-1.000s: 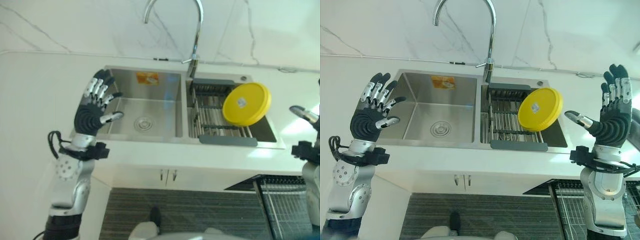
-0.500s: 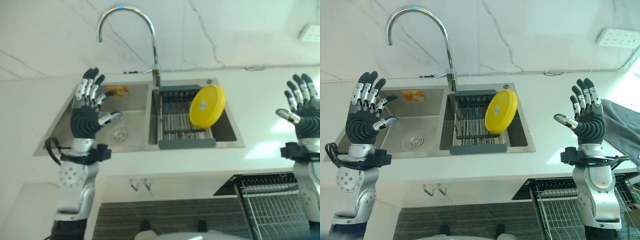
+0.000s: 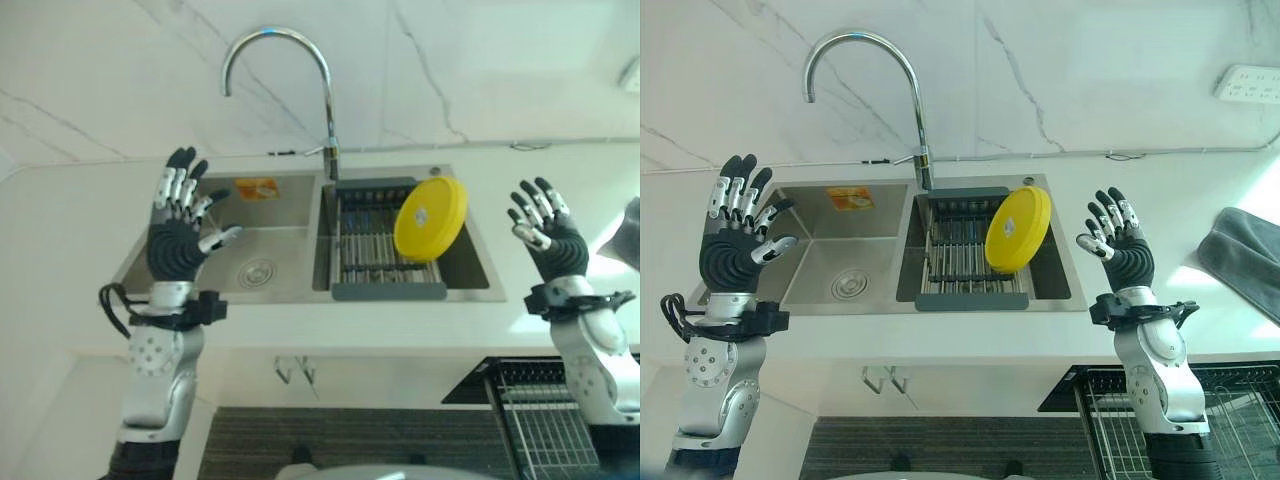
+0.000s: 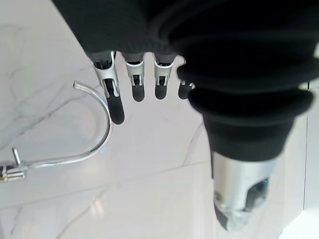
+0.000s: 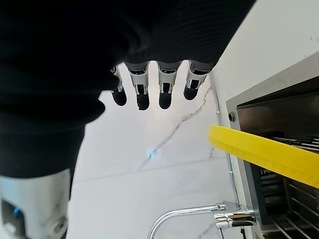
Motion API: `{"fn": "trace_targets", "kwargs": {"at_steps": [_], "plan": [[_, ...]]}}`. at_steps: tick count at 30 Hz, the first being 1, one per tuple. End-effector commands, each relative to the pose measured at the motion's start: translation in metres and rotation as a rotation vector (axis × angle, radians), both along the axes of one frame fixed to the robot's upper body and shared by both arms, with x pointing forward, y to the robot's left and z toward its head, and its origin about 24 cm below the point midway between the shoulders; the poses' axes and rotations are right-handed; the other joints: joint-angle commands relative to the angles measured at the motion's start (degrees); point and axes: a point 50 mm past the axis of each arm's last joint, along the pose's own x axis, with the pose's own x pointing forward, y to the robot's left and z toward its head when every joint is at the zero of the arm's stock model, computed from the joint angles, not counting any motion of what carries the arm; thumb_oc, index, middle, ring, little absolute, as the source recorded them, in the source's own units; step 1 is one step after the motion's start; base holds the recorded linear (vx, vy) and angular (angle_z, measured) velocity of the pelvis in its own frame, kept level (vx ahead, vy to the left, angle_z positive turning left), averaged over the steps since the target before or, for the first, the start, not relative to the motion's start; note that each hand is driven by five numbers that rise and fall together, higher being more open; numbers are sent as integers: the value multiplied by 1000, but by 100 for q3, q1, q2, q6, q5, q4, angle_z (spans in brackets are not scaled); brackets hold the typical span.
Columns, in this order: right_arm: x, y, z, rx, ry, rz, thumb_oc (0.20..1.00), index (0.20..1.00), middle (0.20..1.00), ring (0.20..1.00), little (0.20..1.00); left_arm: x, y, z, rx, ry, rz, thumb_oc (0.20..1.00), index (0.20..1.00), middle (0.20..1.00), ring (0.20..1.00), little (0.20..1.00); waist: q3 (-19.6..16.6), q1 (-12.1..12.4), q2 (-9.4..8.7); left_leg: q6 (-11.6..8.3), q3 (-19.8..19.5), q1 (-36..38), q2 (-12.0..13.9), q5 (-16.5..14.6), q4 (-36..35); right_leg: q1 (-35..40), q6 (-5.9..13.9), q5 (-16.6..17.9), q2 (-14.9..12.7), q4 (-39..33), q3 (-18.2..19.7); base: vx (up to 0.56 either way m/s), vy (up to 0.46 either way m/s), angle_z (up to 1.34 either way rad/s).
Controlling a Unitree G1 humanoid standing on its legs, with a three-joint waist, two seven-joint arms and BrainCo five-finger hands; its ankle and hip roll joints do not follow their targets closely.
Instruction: Place the dishes in the dishwasher.
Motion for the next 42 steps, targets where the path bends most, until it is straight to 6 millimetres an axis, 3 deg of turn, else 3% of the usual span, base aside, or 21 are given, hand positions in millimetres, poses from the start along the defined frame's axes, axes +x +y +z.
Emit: {"fn": "trace_targets", "kwargs": {"at_steps": [1,17,26,33,42], "plan": [[12,-3,31,1,-142,-59,1000,1000,1000,1000,1000,3,4,19,108,-98,20,1000,1000,1000,1000,1000,-90,97,-390,-161,98,376,-23,-692,12,228,73,-521,-74,22,-318,12,58,14],[36,-30,-16,137,154,-245,1000,1000,1000,1000,1000,17,2,20,141,-63,-13,1000,1000,1000,1000,1000,-98,265,-415,-80,17,529,-158,-897,12,376,210,-476,-306,8,-420,32,28,6],[43,-40,-26,172,248,-278,1000,1000,1000,1000,1000,23,-1,23,154,-46,-29,1000,1000,1000,1000,1000,-86,322,-444,-61,-1,578,-176,-953,12,406,233,-476,-324,7,-422,12,2,1],[50,-40,-34,240,326,-208,1000,1000,1000,1000,1000,27,-2,19,113,-11,-53,1000,1000,1000,1000,1000,-84,378,-478,-63,-13,591,-177,-959,12,437,227,-494,-325,7,-439,0,0,0],[56,-42,-34,280,351,-170,1000,1000,1000,1000,1000,31,-3,22,102,-7,-67,1000,1000,1000,1000,1000,-82,414,-503,-71,-35,625,-187,-959,12,487,232,-496,-329,7,-479,0,1,0]]}}
